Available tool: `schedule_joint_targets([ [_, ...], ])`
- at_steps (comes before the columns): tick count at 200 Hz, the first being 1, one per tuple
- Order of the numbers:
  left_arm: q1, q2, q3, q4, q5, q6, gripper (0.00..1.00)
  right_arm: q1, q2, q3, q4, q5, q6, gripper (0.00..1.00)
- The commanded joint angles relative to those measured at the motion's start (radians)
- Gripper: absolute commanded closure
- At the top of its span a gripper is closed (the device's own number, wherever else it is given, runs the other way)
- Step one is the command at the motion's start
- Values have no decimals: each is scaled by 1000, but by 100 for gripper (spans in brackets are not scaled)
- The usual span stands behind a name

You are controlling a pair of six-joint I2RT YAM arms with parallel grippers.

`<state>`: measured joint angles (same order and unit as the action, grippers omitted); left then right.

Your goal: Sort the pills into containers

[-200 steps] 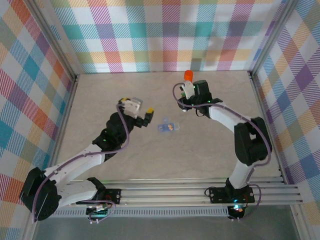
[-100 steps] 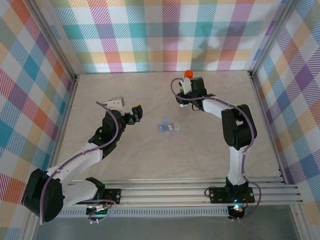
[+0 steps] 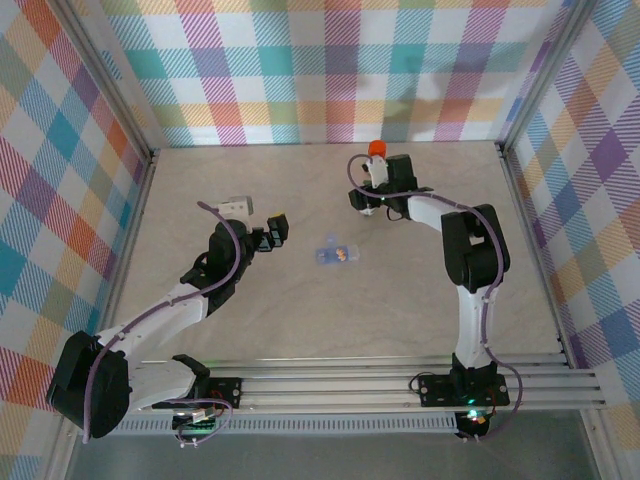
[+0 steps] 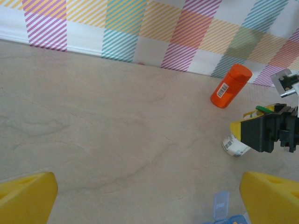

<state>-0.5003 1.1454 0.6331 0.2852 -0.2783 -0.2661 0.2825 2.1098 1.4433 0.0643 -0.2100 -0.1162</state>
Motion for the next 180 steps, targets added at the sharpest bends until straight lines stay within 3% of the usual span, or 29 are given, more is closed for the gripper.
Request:
schedule_joint_targets([
  [1, 8, -12, 7, -18, -5, 2, 0, -22, -89, 9, -59, -93, -47, 19],
  [41, 10, -29, 0, -29, 1, 3, 0, -32, -229, -9, -190, -124, -237, 18],
  [76, 8, -91, -44, -60, -31, -6, 0, -36, -366, -36, -361, -258, -483, 22],
  [118, 8, -165, -124, -70, -70, -48, 0, -27, -471, -164, -513, -460, -896, 30],
  [140, 9, -163, -135, -79, -56, -65, 0, -7, -450, -185, -557, -438, -1042, 31],
  [180, 8, -154, -139, -79, -45, -71, 0, 49, -326, -136, -630, -335, -1164, 30],
])
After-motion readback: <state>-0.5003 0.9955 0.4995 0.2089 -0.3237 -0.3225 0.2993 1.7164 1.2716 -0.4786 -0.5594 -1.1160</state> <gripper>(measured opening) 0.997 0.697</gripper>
